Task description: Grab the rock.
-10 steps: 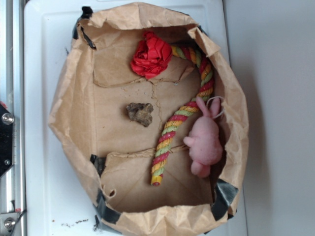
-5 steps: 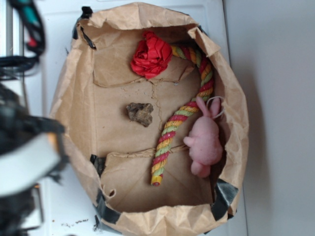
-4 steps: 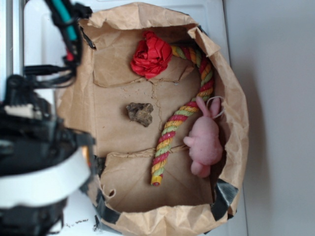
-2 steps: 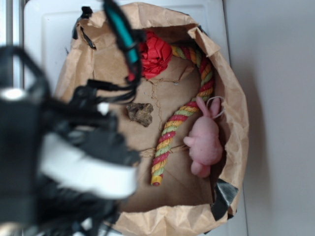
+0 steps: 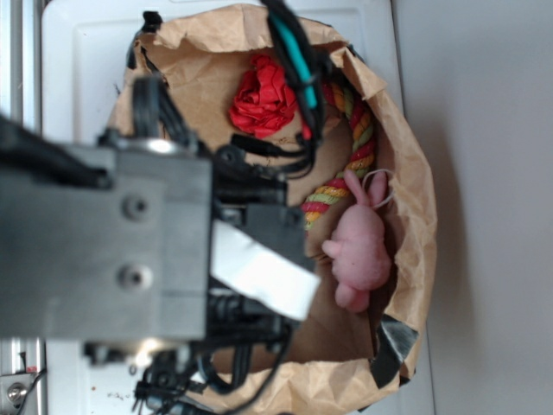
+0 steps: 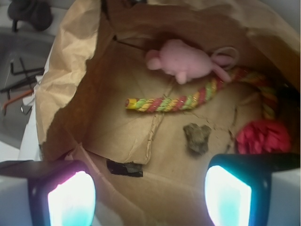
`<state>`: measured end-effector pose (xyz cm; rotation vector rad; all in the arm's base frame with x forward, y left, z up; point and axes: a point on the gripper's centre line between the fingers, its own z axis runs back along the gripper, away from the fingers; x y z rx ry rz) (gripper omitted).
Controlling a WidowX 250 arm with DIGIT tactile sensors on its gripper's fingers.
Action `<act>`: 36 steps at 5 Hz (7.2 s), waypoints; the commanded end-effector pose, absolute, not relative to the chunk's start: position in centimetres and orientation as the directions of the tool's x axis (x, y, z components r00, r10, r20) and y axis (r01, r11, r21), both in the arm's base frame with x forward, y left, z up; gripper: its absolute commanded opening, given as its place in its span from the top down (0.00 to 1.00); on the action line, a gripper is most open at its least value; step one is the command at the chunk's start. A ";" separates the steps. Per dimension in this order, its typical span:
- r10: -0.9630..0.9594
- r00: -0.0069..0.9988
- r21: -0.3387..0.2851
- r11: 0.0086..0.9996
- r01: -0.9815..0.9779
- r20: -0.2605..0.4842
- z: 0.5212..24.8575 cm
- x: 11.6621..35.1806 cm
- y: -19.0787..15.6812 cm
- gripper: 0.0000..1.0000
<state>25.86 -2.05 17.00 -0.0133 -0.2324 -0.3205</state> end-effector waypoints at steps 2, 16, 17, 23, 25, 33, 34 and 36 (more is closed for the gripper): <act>-0.325 0.918 0.049 0.945 0.322 0.228 14.2 28.9 2.3 0.00; -0.404 0.892 0.216 0.907 0.361 0.205 6.1 29.9 1.0 0.00; -0.413 0.894 0.211 0.903 0.375 0.177 6.0 29.6 0.5 0.00; -0.382 0.915 0.253 0.905 0.342 0.128 3.8 31.1 -0.6 0.00; -0.359 0.919 0.251 0.916 0.313 0.161 3.3 31.0 -0.3 1.00; -0.099 0.972 -0.030 0.994 0.108 0.212 18.5 25.9 5.6 1.00; -0.090 0.967 -0.045 0.994 0.103 0.239 19.3 25.4 5.6 1.00; -0.136 0.963 0.012 0.991 0.137 0.231 16.9 25.8 4.9 0.00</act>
